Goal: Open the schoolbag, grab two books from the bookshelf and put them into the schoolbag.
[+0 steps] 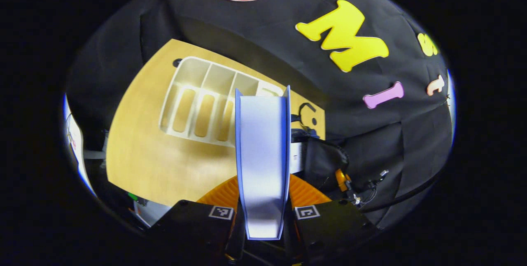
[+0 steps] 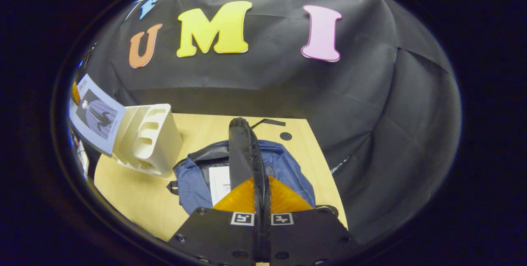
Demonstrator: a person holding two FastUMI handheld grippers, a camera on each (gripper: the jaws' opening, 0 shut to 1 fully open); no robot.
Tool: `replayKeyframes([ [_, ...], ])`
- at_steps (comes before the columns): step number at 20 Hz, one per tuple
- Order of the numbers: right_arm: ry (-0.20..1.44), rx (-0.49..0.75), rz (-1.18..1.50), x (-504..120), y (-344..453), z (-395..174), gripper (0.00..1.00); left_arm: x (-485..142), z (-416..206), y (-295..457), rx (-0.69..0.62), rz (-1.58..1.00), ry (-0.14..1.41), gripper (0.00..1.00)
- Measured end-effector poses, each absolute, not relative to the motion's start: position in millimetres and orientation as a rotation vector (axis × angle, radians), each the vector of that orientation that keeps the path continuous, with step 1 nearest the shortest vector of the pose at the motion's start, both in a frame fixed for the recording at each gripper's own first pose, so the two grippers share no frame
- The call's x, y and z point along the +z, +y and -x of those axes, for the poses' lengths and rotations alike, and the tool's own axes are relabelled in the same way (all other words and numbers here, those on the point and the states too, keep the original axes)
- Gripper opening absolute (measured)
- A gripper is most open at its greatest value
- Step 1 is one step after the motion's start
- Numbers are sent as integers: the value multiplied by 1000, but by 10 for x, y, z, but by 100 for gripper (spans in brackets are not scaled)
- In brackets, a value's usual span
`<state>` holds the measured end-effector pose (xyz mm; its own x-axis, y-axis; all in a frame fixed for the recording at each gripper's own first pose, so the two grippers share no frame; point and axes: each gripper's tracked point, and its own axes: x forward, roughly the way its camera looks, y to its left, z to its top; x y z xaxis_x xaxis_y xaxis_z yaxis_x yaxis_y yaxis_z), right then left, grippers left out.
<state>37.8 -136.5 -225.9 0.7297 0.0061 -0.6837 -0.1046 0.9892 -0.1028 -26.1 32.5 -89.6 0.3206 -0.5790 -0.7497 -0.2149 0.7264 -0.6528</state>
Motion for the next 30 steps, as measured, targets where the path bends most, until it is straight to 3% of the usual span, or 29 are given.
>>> replayKeyframes([
  [4,760,64,163,-2287,-1344,-337,0,-1019,318,-272,-391,862,1188,40],
  [16,772,48,159,-2266,-1445,-386,0,-1972,508,-1725,-548,840,1242,40],
  [30,774,32,156,-2083,-1553,-513,0,-2619,366,-2291,-546,938,1246,40],
])
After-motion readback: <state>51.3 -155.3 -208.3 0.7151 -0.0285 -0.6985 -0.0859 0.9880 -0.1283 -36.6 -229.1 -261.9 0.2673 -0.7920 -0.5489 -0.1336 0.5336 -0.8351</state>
